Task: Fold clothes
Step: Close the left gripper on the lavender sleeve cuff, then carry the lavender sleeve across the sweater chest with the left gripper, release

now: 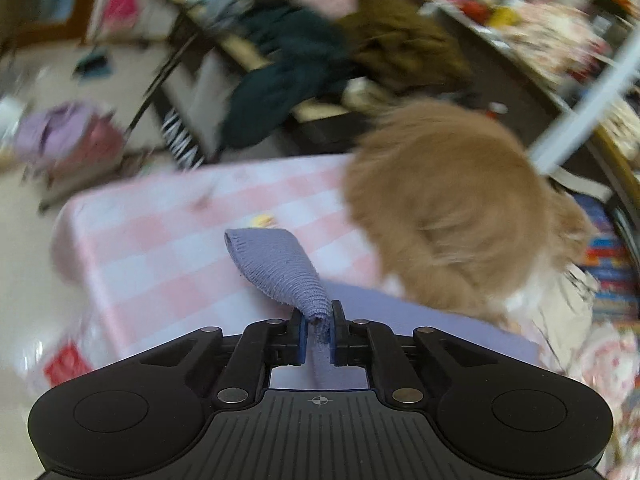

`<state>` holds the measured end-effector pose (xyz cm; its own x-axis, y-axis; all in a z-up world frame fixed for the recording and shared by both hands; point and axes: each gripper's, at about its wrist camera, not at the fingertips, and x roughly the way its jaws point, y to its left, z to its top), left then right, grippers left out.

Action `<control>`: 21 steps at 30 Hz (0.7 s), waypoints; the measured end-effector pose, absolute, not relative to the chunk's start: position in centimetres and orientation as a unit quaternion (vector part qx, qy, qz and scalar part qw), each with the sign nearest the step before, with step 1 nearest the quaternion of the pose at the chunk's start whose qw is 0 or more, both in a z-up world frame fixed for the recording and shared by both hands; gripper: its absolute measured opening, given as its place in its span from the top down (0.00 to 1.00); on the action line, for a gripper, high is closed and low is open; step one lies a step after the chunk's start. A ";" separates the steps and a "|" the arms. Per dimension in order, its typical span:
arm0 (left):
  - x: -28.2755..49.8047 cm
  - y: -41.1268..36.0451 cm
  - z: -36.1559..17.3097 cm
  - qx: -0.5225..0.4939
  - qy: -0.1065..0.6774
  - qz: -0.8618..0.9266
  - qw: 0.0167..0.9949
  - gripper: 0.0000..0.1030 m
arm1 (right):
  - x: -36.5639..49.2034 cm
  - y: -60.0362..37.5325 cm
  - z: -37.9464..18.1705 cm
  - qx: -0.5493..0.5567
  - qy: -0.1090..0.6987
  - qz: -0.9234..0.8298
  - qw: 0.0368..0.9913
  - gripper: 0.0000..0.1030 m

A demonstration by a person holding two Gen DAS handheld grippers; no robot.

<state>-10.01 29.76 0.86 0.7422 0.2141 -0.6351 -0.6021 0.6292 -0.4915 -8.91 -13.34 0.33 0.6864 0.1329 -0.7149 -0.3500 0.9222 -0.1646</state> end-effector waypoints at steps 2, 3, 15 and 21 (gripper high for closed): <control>-9.1 28.1 2.2 -0.330 0.260 0.222 0.880 0.92 | -8.3 -14.3 0.4 -0.148 0.371 0.139 0.906 0.10; -8.7 27.2 2.9 -0.315 0.255 0.215 0.889 0.92 | -7.9 -14.8 0.5 -0.149 0.371 0.142 0.906 0.10; 0.8 14.2 10.0 -0.252 0.230 0.087 0.936 0.92 | -4.6 -20.8 -0.4 -0.143 0.371 0.195 0.897 0.10; 6.1 8.2 11.8 -0.225 0.216 0.050 0.949 0.92 | -3.7 -23.8 0.0 -0.116 0.361 0.231 0.896 0.10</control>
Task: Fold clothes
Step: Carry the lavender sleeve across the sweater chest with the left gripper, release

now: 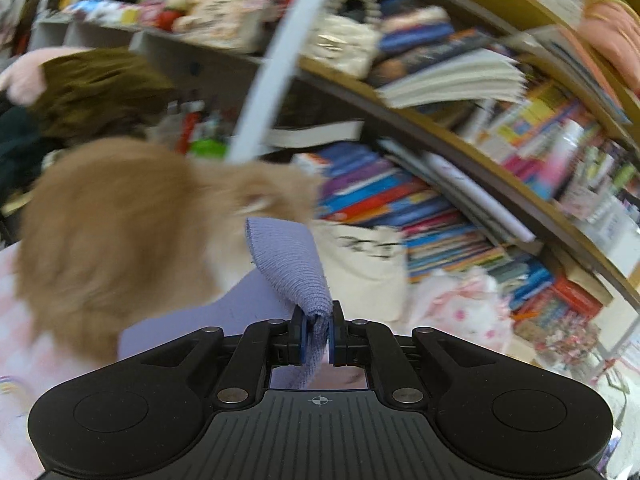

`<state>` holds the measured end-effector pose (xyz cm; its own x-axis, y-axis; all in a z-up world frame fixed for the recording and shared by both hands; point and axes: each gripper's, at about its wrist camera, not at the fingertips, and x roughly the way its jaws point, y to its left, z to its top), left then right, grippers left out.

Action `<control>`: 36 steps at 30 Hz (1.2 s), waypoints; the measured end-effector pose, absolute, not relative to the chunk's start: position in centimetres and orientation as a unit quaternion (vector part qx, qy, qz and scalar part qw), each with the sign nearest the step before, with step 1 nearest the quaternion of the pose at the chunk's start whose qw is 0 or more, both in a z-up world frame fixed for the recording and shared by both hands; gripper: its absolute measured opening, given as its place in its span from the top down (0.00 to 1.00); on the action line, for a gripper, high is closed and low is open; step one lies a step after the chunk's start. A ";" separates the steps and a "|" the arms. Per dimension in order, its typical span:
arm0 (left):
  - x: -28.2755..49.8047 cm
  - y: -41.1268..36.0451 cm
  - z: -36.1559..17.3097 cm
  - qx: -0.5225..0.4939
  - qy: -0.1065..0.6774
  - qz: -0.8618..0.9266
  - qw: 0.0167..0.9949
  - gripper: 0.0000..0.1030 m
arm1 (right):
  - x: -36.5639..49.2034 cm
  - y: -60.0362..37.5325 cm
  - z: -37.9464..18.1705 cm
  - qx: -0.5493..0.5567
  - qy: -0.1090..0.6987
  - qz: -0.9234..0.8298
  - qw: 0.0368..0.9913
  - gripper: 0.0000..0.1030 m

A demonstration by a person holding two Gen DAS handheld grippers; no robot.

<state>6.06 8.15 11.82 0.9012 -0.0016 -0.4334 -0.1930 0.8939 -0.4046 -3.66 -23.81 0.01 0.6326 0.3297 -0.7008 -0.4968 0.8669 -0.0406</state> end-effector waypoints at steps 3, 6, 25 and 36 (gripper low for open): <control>7.4 5.5 12.0 -0.219 0.223 0.036 0.949 0.92 | -3.4 -25.0 0.2 -0.111 0.357 0.249 0.893 0.10; 8.6 3.3 11.5 -0.211 0.238 0.032 0.948 0.92 | -2.9 -26.2 0.1 -0.103 0.361 0.258 0.891 0.10; 12.7 -5.0 4.9 -0.184 0.360 0.007 0.915 0.61 | -2.3 -30.4 -0.5 -0.078 0.383 0.276 0.878 0.10; 5.5 -3.3 5.3 -0.117 0.343 0.048 0.931 0.24 | -2.2 -30.7 -0.5 -0.073 0.384 0.274 0.879 0.10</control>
